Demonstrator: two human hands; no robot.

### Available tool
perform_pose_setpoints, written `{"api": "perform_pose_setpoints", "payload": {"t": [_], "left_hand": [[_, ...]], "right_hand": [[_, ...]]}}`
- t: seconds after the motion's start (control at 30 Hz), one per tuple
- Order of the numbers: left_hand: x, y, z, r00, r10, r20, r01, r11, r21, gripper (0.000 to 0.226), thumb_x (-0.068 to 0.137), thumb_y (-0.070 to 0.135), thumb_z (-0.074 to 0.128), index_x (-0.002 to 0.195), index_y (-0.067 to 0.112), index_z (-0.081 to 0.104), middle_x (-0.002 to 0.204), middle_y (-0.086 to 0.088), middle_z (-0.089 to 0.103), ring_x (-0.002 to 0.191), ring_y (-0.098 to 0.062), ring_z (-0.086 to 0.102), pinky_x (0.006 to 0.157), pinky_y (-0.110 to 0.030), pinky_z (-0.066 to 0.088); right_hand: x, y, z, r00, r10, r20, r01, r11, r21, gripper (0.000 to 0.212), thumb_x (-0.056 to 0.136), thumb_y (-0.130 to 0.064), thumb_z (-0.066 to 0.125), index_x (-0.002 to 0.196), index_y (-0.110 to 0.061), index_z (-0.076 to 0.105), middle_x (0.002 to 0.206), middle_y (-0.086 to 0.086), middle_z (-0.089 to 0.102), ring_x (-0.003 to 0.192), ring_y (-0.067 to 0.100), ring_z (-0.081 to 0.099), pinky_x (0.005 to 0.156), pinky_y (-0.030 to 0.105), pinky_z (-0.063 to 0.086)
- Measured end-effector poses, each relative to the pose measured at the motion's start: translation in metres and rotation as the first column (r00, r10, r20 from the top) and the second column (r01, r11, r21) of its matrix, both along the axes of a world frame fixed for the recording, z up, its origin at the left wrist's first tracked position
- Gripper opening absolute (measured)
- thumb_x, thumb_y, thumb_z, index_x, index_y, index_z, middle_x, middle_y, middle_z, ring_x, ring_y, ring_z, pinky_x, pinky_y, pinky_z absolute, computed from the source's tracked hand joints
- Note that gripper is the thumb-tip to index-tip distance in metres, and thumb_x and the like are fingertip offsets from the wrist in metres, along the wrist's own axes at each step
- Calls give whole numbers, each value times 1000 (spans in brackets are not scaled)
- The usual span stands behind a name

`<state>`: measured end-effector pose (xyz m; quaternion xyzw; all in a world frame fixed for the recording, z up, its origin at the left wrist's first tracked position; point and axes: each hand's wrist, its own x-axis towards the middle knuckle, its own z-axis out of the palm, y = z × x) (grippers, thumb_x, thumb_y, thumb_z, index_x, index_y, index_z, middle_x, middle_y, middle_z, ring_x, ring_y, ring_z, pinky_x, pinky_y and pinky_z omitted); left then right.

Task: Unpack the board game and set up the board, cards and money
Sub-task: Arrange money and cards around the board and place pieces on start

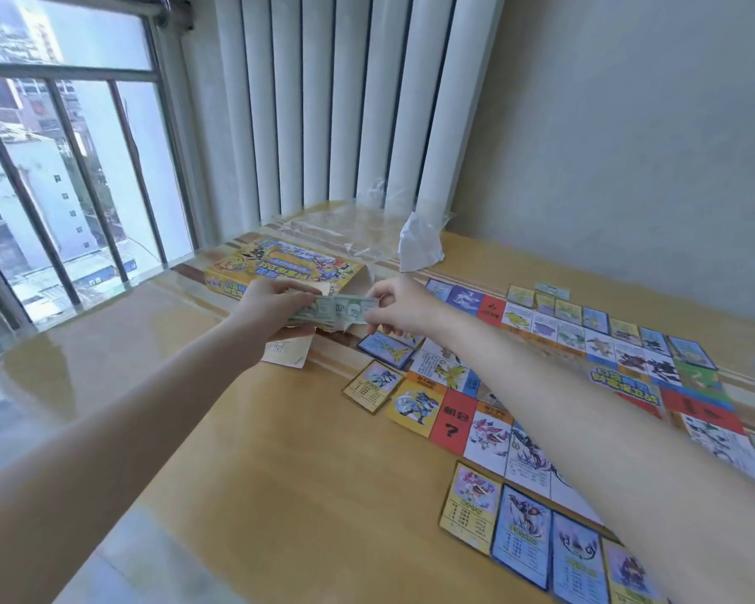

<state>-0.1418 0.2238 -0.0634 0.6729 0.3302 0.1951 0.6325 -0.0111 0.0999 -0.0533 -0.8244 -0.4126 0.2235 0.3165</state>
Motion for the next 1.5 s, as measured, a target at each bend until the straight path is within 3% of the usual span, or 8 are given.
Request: {"api": "perform_pose_setpoints", "payload": {"t": [0.2,0.33,0.5,0.77,1.07,1.3,1.4,1.5], "left_hand": [[6,-5,-6,993,-97,73,109,980,-167,10,91,5,56,88,5,66,99,-17,61,80,-22,65,59,-25,58],[21,-11,-2,992,-95,81,107,981,-161,9,90,5,58,85,6,66,100,-16,60,84,-23,64,57,-25,58],[36,-17,-12,995,-104,-1,103,984,-142,15,90,4,56,78,7,64,102,-18,58,91,-30,60,51,-24,57],[42,-3,-20,999,-32,-4,31,990,-140,13,91,4,55,82,6,64,98,-16,58,88,-24,59,57,-25,57],[41,-2,-13,991,-32,129,55,982,-182,14,92,2,52,83,5,63,88,-11,59,75,-17,61,52,-18,56],[45,-9,-8,988,0,158,35,975,-220,12,92,4,54,83,5,63,93,-14,58,75,-20,63,49,-18,55],[51,-13,-2,987,4,162,34,973,-228,12,91,6,57,82,7,65,89,-12,61,73,-19,64,50,-18,55],[60,-23,5,984,-19,177,64,965,-256,10,90,7,58,82,7,65,89,-14,62,70,-19,65,47,-17,54]], "right_hand": [[25,-7,2,956,-288,-61,294,938,186,8,89,-10,57,81,-12,59,70,0,57,57,14,45,58,28,42],[56,-15,3,870,-487,-79,492,842,221,21,90,-13,58,109,-5,63,98,3,56,84,18,50,75,30,43],[72,-17,-2,848,-519,-107,529,829,182,19,89,-13,61,104,-3,65,111,11,60,82,19,49,76,30,42],[63,-1,-15,914,-398,-71,403,912,74,32,91,-14,59,111,12,60,134,19,52,121,32,50,97,37,40],[52,31,-26,943,-328,-53,330,944,22,22,86,-9,63,102,6,68,116,15,64,112,25,57,81,28,43],[44,35,-38,876,-283,390,301,953,15,19,83,-26,67,85,-11,57,101,8,60,100,26,52,84,40,47],[50,24,-18,906,-342,248,299,934,197,16,89,-22,58,84,-7,56,85,6,58,81,21,53,71,32,45],[56,-1,12,985,-175,1,172,967,186,24,92,-27,57,89,-3,63,72,1,58,62,12,51,59,22,42]]}}
